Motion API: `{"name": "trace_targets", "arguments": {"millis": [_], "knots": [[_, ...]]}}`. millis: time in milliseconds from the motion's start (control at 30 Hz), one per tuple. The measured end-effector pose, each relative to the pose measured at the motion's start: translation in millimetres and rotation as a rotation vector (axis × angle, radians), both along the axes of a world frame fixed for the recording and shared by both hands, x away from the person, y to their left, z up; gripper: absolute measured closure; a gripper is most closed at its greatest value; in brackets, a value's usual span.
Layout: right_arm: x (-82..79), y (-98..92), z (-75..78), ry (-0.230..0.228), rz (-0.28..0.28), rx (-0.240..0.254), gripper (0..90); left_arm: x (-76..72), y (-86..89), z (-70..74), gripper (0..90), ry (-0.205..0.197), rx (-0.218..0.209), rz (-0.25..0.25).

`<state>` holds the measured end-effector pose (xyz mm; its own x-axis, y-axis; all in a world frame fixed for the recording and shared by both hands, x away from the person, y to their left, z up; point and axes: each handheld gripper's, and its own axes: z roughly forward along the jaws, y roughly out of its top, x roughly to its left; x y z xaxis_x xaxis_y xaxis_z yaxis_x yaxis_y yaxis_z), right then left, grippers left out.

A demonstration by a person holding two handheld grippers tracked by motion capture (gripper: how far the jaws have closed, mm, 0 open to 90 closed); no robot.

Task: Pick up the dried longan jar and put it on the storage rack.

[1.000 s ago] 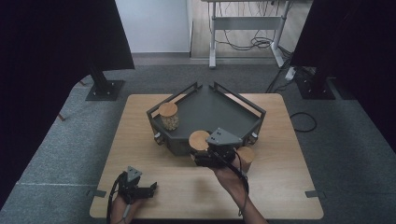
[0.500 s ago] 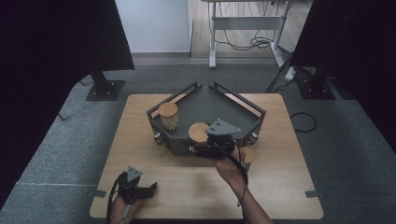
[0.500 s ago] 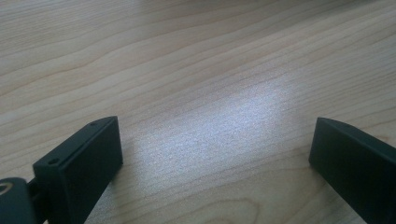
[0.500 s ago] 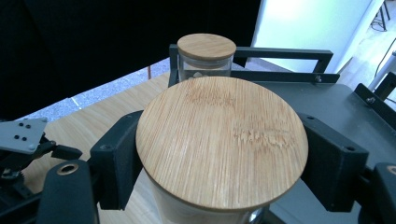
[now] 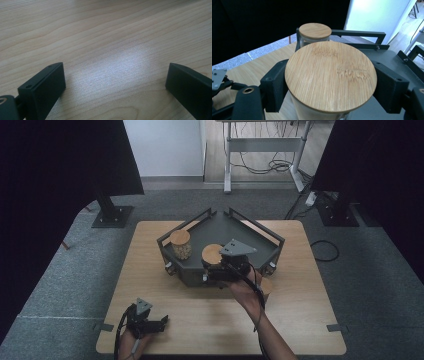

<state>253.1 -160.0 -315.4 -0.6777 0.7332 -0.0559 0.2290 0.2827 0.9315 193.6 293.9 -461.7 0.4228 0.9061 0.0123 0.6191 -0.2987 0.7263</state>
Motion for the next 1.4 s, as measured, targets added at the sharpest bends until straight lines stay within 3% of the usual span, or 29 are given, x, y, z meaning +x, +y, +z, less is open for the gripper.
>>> {"name": "trace_targets", "arguments": {"millis": [633,1400], "knots": [[27.0,8.9,6.6,-0.008,-0.016,-0.015,22.6,0.1,0.2,0.0,2.4,0.000,0.000,-0.004],[49.0,21.6,-9.0,-0.007,-0.070,-0.045,22.6,-0.9,-1.1,-0.2,2.3,-0.001,0.000,0.006]]}}
